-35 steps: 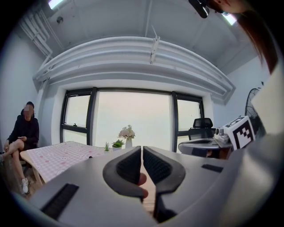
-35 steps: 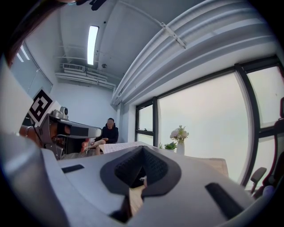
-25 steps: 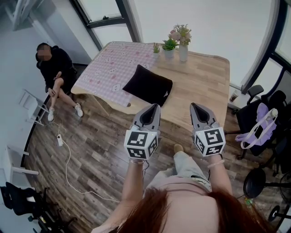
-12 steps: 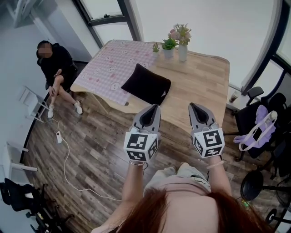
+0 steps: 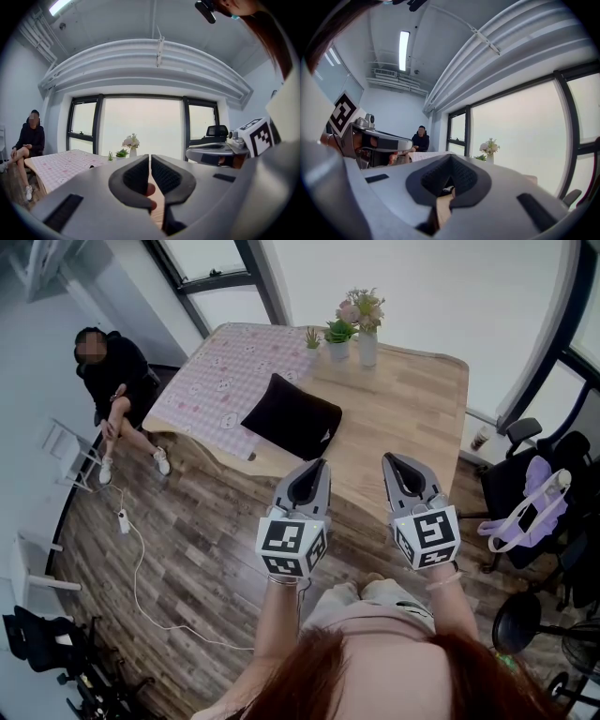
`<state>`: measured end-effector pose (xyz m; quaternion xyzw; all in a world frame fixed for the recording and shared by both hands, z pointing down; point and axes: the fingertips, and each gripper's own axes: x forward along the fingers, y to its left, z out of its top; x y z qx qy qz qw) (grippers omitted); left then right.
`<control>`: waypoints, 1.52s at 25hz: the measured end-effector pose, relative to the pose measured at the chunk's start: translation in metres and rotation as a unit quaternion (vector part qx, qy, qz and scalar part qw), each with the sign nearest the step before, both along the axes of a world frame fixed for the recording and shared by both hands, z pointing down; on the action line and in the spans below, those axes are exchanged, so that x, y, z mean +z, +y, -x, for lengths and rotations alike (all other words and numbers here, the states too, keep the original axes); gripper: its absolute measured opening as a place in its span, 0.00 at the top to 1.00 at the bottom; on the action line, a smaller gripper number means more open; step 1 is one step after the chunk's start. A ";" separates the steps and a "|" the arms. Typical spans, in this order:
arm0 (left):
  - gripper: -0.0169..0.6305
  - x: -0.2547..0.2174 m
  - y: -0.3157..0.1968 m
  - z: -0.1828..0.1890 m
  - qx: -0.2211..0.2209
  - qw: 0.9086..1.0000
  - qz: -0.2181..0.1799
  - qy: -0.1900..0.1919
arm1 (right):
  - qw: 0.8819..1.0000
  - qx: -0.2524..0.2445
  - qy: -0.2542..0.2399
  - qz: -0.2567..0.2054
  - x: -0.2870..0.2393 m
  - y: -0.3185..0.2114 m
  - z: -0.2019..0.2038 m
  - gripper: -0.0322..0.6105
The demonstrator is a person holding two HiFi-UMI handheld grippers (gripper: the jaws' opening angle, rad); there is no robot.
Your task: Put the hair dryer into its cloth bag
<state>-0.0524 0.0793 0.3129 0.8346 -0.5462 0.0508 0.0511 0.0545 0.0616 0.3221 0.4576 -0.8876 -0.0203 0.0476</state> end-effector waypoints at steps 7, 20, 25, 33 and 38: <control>0.94 0.002 -0.008 -0.015 -0.010 1.000 0.001 -0.004 | 1.000 -0.014 0.002 0.001 0.003 -0.005 -0.012 0.95; 0.94 -0.002 -0.021 -0.036 -0.019 1.000 -0.004 -0.011 | 1.000 -0.025 0.000 0.001 0.005 -0.022 -0.028 0.95; 0.94 -0.003 -0.020 -0.038 -0.015 1.000 -0.003 -0.011 | 1.000 -0.023 -0.004 0.002 0.006 -0.023 -0.031 0.95; 0.94 -0.006 -0.012 -0.039 -0.009 1.000 -0.003 -0.012 | 1.000 -0.016 -0.010 0.004 0.006 -0.019 -0.031 0.95; 0.94 -0.008 -0.007 -0.034 -0.009 1.000 -0.004 -0.012 | 1.000 -0.008 -0.012 0.006 0.005 -0.017 -0.030 0.95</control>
